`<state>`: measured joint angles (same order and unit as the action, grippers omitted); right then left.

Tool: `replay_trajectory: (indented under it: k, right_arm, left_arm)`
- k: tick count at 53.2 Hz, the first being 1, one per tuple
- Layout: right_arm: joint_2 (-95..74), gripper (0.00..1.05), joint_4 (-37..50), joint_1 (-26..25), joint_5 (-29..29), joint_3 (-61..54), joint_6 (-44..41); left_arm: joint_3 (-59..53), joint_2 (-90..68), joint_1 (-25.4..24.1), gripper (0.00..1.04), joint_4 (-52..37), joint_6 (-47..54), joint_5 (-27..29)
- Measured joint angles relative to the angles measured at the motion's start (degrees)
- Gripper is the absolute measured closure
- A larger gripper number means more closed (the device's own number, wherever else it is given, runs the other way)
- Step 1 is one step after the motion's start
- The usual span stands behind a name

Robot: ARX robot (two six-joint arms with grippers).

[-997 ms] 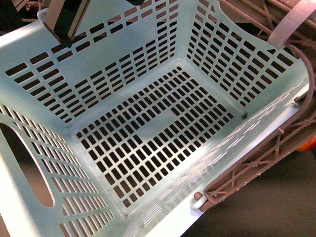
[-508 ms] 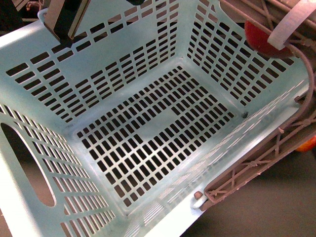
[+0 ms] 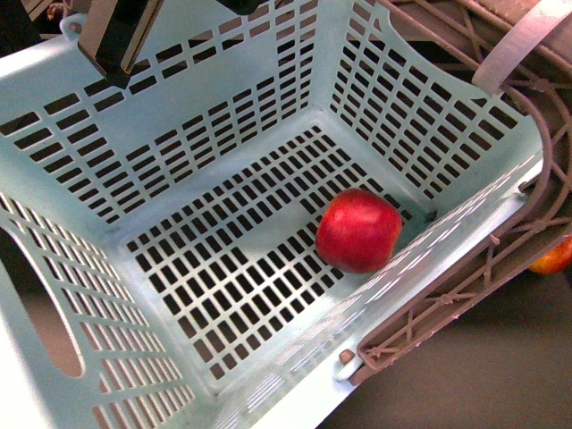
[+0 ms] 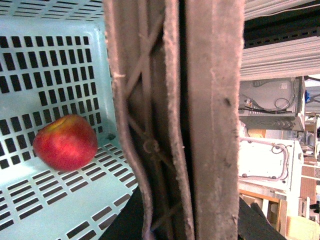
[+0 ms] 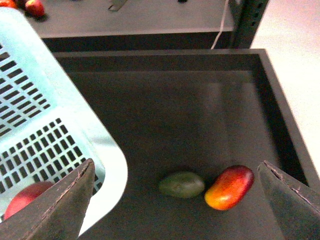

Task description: Pick apple with right arm and hold basket with left

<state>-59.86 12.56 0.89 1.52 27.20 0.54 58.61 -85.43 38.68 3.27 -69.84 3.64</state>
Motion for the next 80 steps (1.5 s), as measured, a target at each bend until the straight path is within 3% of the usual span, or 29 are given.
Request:
replay_trajectory:
  k: [17, 19, 25, 28, 38, 45, 80]
  right_arm:
    - [1.7, 0.09, -0.1, -1.2, 0.3, -0.5, -0.8]
    - [1.3, 0.12, 3.2, -1.2, -0.4, -1.5, -0.6]
    - [1.6, 0.29, 22.1, -1.1, -1.3, -8.8, -0.5]
    - [3.4, 0.41, 27.4, -1.1, -1.4, -12.0, -0.5]
    - [10.8, 0.83, 26.9, -1.1, -1.5, -18.2, -0.5]
    - [14.3, 1.02, 25.4, -1.1, -1.5, -20.2, -0.5]
    - [32.1, 1.03, 14.8, -1.0, -1.5, -26.2, -0.5]
  left_arm:
    - [0.0, 0.0, 0.2, 0.88, 0.0, -0.4, -0.6]
    - [0.0, 0.0, 0.2, 0.88, 0.0, -0.3, -0.3]
    - [0.0, 0.0, 0.2, 0.88, 0.0, 0.0, 0.1]
    - [0.0, 0.0, 0.1, 0.88, 0.0, -0.1, 0.0]
    - [0.0, 0.0, 0.1, 0.88, 0.0, -0.1, -0.5]
    - [0.0, 0.0, 0.1, 0.88, 0.0, 0.0, -0.2]
    - [0.0, 0.0, 0.1, 0.88, 0.0, -0.1, -0.2]
